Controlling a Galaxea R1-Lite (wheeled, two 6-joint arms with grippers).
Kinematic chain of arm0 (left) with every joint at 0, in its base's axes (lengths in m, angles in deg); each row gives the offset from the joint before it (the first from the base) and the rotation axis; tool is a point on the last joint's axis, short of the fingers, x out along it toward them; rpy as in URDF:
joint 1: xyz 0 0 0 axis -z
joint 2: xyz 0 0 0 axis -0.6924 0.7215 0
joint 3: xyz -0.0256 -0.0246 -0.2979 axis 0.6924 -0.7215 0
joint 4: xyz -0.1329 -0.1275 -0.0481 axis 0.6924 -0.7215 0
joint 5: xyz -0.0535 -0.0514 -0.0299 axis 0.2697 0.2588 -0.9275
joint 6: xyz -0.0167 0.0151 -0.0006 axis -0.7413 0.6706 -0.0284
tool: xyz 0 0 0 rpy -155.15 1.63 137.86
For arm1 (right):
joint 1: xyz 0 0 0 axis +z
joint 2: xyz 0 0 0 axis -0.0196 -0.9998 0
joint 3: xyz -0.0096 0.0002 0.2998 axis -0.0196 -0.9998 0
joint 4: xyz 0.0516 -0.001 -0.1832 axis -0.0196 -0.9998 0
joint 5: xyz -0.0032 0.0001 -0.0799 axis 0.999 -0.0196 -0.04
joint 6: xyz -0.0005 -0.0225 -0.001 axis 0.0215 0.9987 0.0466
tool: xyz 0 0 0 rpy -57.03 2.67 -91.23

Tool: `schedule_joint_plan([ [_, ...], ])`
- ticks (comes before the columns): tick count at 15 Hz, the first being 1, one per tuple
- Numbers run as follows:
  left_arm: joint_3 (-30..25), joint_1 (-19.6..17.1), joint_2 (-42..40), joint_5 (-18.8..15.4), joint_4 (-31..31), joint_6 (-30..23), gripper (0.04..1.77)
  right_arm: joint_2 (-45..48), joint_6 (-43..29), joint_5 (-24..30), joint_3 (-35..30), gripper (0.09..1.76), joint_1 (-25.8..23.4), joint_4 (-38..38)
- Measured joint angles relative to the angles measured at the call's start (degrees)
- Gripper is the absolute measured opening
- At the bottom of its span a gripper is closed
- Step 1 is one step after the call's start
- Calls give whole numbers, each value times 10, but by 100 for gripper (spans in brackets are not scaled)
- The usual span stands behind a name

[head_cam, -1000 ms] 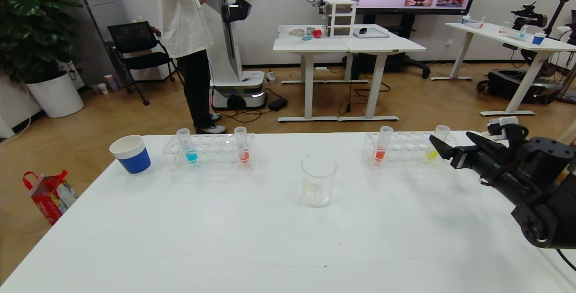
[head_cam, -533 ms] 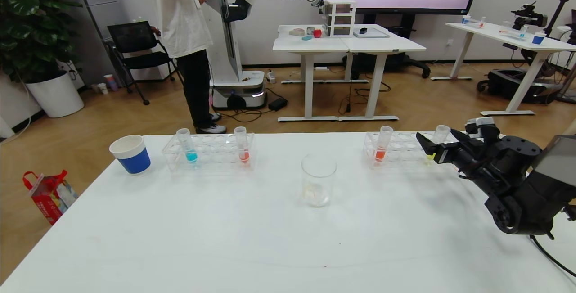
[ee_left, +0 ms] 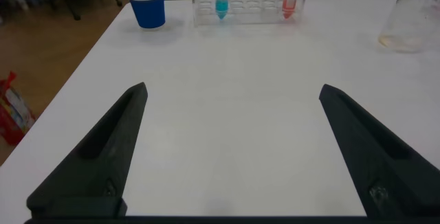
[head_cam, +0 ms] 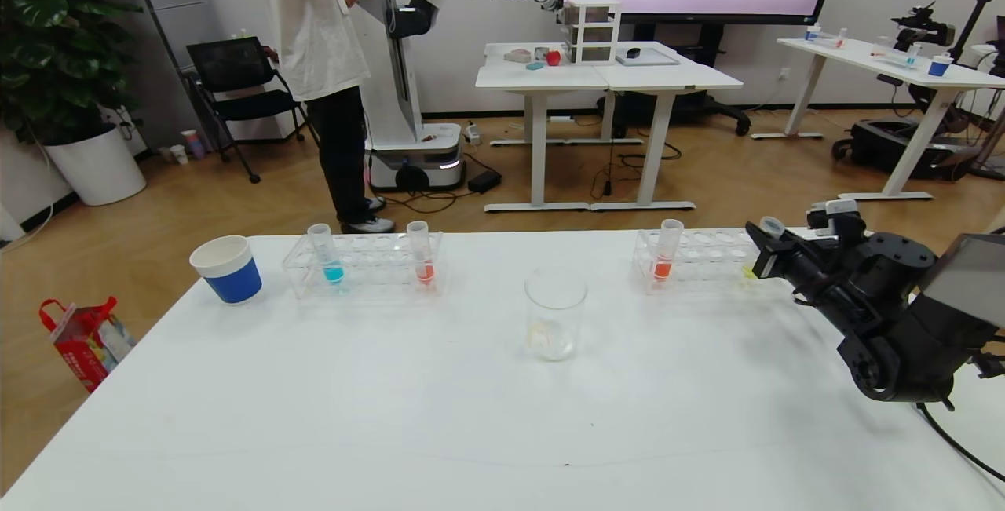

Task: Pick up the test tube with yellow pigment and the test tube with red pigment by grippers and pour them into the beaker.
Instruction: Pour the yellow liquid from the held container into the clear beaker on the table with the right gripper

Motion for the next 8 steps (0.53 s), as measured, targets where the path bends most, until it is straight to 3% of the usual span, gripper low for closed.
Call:
schedule_joint_plan([
  [1, 0, 0, 0, 0, 0, 0, 174, 1, 0, 1, -1, 62, 2, 0],
  [3, 0, 0, 0, 0, 0, 0, 174, 4, 1, -2, -3, 51, 2, 0],
  [8, 0, 0, 0, 0, 0, 0, 174, 28, 2, -2, -2, 51, 3, -6],
])
